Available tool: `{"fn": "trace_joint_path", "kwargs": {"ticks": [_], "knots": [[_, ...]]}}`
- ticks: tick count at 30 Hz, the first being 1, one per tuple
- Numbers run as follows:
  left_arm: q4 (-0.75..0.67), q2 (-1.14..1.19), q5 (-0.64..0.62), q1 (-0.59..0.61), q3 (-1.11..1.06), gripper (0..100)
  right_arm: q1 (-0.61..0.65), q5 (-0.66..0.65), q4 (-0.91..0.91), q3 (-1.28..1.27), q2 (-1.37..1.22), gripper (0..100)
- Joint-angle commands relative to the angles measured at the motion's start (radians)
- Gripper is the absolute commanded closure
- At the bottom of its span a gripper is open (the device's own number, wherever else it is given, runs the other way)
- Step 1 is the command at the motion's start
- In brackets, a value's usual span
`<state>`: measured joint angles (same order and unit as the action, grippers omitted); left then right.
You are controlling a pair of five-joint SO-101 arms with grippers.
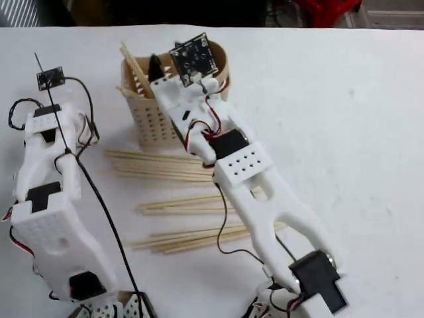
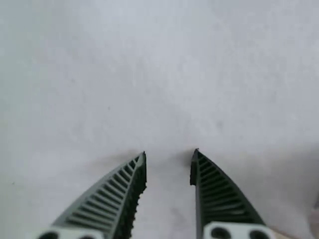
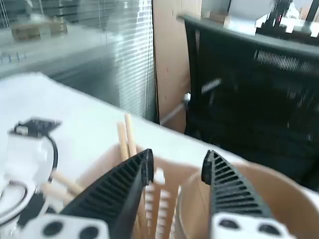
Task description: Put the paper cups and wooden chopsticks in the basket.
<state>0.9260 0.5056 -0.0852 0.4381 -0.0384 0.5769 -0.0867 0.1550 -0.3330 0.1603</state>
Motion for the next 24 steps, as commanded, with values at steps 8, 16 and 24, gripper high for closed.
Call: {"fn": "trace_joint_path", "kwargs": {"ticks": [8,16,24], "knots": [[-0.020,-0.015,0.003,-0.010,0.008,84,0.035,-0.074,0.831,0.222,0.340,82.6],[-0.020,-0.015,0.003,-0.010,0.008,84,0.031,-0.341,1.155,0.282,0.194,82.3],[-0.020,-0.013,0.003,-0.010,0.008,84,0.048,-0.465,1.334,0.206,0.160,82.7]]}}
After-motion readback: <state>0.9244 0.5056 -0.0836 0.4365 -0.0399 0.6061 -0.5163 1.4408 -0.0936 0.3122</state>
